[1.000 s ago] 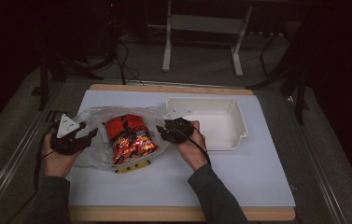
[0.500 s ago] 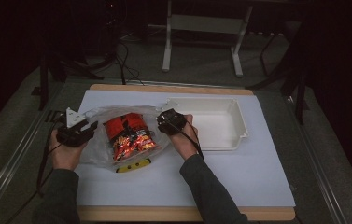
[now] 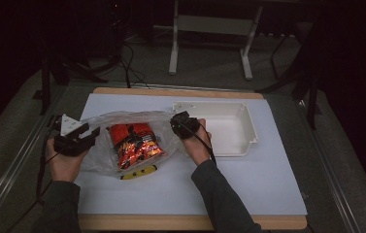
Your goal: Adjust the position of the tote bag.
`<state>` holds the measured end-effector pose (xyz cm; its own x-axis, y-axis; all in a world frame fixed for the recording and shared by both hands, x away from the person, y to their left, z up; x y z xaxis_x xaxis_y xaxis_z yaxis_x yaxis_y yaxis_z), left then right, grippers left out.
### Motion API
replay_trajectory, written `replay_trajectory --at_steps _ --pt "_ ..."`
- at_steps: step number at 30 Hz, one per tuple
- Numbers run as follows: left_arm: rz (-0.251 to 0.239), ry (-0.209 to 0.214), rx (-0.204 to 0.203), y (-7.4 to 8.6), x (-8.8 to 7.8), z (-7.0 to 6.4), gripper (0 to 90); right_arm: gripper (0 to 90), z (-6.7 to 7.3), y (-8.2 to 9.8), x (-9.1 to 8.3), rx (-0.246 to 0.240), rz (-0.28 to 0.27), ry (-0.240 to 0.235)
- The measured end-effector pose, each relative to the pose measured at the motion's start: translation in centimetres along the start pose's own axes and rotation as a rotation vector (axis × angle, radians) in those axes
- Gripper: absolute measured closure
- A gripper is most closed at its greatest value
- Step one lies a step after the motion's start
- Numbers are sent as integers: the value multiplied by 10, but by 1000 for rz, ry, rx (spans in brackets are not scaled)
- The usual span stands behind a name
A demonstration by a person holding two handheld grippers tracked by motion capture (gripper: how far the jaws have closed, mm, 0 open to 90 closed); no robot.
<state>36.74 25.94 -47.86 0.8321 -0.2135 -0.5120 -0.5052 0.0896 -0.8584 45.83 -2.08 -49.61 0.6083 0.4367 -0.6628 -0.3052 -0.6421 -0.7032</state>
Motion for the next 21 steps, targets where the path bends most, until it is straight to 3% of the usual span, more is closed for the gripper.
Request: replay_trajectory --at_steps 6,9,13,17,21 --pt "8 17 57 6 -5 -18 562 877 1 -1 -1 3 -3 -3" --pt "17 6 96 9 -4 -26 592 874 1 -1 -1 8 -5 -6" --pt "14 -8 117 11 0 -32 593 873 0 -1 -1 11 -9 -5" --pt "32 -75 101 3 12 -23 519 872 -1 -1 -1 13 -7 -8" --pt "111 -159 107 -1 36 -9 481 872 -1 -2 -1 12 -8 -11"
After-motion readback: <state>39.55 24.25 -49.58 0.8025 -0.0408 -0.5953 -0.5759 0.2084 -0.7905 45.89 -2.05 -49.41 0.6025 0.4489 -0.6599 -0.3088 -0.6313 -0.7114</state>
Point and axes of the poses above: each handheld gripper's, and its own axes: x roughly forward along the jaws, y roughly out of its underside, z roughly to its left, the point moved 7 cm from there along x, roughly forward along the jaws, and after that the axes turned 9 degrees about -x, right-handed, at the moved point
